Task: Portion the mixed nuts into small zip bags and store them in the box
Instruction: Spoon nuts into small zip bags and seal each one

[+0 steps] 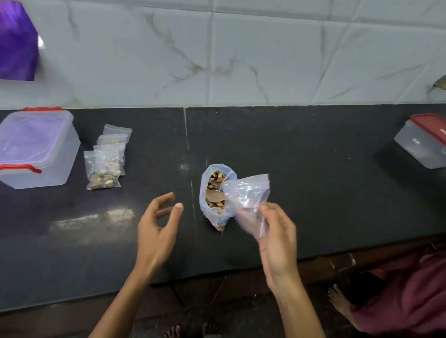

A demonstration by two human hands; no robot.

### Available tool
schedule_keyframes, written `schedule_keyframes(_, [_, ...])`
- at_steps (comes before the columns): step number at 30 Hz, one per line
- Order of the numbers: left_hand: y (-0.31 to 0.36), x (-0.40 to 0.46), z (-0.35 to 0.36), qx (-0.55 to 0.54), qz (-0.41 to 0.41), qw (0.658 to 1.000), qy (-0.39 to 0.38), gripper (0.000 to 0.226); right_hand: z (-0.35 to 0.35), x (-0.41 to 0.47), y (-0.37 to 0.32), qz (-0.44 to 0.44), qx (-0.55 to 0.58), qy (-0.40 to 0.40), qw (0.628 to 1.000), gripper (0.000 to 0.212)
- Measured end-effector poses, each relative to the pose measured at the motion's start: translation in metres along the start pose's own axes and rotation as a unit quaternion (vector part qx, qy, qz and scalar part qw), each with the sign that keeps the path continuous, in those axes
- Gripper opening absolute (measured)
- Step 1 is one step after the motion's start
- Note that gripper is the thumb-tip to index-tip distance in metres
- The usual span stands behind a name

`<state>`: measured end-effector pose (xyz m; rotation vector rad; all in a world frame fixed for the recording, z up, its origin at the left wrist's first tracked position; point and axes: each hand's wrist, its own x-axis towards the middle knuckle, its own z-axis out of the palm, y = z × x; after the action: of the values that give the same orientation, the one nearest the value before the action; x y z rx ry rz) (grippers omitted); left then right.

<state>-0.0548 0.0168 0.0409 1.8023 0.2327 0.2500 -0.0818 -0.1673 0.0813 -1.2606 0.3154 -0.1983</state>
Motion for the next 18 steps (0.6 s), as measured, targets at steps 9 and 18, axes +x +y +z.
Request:
schedule_keyframes(9, [0.011, -0.002, -0.015, -0.201, -0.179, 0.957, -0.109, 0.018, 0.051, -0.010, 0.044, 0.230, 0.077, -0.154, 0.958, 0.026])
schedule_keyframes(18, [-0.001, 0.007, -0.048, -0.062, -0.055, 0.985, -0.154, 0.019, 0.073, 0.012, 0.030, 0.002, -0.311, -0.246, 0.918, 0.008])
